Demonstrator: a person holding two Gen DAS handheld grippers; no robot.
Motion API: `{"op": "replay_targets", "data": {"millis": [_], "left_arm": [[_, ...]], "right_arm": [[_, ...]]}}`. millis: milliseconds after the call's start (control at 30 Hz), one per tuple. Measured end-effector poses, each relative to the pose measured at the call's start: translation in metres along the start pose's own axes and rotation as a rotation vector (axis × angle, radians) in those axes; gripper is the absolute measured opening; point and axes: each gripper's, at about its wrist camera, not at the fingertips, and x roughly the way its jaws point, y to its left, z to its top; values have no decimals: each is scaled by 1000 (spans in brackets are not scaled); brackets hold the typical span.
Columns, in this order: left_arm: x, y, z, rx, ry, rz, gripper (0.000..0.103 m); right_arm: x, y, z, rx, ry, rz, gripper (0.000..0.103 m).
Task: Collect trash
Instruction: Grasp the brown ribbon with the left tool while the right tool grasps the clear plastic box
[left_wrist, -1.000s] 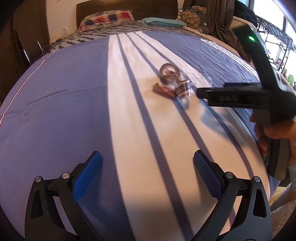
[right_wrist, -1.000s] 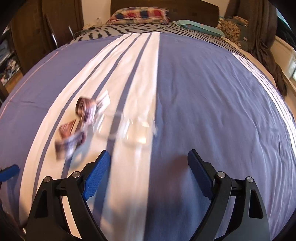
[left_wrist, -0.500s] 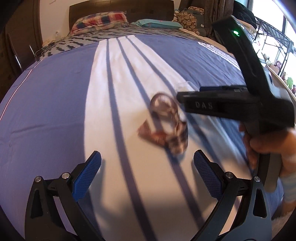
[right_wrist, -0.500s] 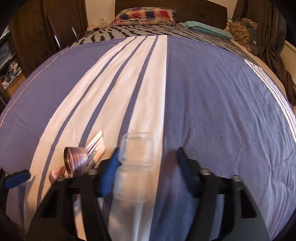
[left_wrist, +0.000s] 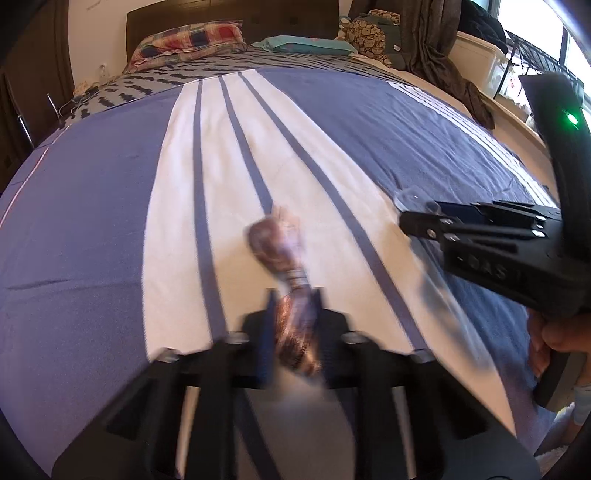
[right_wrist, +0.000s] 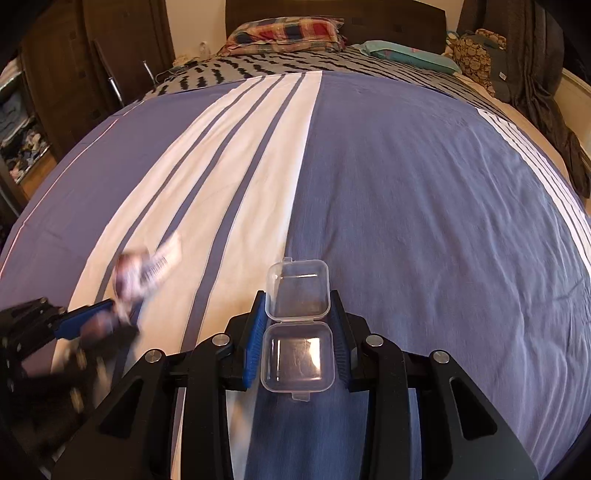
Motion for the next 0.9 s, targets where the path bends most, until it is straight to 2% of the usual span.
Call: {"op": "replay_targets", "data": {"millis": [333,533,900], "left_arm": [[-49,-10,-49,1,2,-5,4],[-103,-28,-78,12,-60,-19,3],[-174,-53,-122,22,-134,-34,3]], "right_arm": [[-49,15,-56,4,-15,52,34],[-91,27,-88,-10,-45,48,34],[-165,45,-139,-37,-136,53,34]]}}
